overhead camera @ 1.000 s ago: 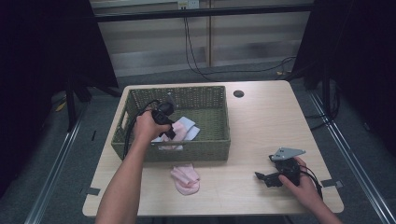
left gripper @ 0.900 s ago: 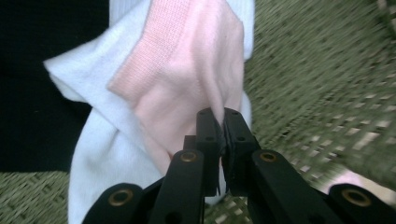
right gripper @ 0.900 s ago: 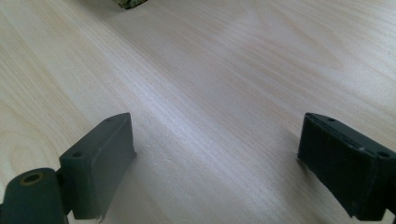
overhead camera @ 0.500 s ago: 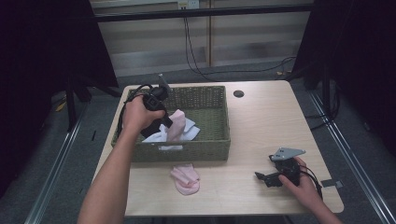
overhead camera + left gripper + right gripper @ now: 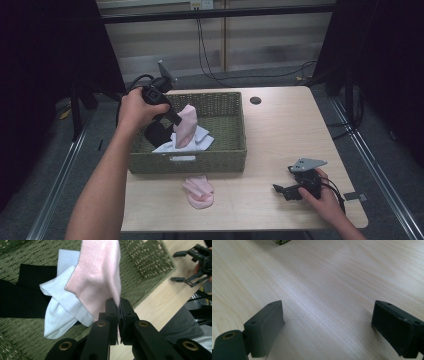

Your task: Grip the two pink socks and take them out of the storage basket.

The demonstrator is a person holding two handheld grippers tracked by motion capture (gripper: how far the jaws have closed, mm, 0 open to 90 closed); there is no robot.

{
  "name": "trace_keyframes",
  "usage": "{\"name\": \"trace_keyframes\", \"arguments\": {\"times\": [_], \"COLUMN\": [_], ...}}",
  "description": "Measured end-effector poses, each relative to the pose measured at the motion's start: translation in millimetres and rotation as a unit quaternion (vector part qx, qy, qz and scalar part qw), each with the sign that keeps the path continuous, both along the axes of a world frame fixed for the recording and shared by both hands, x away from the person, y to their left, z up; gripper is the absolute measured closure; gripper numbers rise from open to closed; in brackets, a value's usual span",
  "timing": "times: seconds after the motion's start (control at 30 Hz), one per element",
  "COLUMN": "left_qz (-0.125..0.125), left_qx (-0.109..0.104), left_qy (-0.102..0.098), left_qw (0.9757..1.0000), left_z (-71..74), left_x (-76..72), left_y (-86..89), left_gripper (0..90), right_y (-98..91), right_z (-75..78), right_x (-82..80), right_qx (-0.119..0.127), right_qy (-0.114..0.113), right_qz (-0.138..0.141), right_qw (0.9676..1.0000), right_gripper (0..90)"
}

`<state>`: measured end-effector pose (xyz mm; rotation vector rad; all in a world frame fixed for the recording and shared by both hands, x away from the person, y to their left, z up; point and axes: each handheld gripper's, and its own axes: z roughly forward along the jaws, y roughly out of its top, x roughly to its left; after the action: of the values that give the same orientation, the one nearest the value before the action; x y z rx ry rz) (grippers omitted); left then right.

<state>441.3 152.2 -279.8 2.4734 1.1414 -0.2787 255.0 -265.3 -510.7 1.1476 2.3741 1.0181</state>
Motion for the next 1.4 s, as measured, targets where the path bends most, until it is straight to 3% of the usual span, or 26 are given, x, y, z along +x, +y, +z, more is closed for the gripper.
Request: {"name": "trace_keyframes", "arguments": {"times": [0.63, 0.67, 0.87, 1.4], "left_qz": [-0.001, -0.011, -0.017, -0.044], "left_qx": [-0.023, -0.021, -0.028, -0.034], "left_qy": [-0.012, -0.011, -0.009, -0.01], "left_qw": [0.9997, 0.9997, 0.9994, 0.9984], "left_z": [36.9, 39.6, 50.3, 58.2], "left_x": [-15.7, -15.9, -22.4, -39.2], "left_y": [5.9, 6.6, 5.5, -0.5], "left_gripper": [86.9, 86.9, 86.9, 86.9], "right_y": [0.0, 0.0, 0.0, 0.0], "right_z": [0.0, 0.0, 0.0, 0.0], "right_x": [0.0, 0.0, 0.0, 0.0], "right_qx": [0.0, 0.0, 0.0, 0.0], "right_qy": [0.0, 0.0, 0.0, 0.0], "right_qz": [0.0, 0.0, 0.0, 0.0], "right_qw": [1.0, 1.0, 1.0, 1.0], "right_gripper": [9.9, 9.9, 9.9, 9.9]}}
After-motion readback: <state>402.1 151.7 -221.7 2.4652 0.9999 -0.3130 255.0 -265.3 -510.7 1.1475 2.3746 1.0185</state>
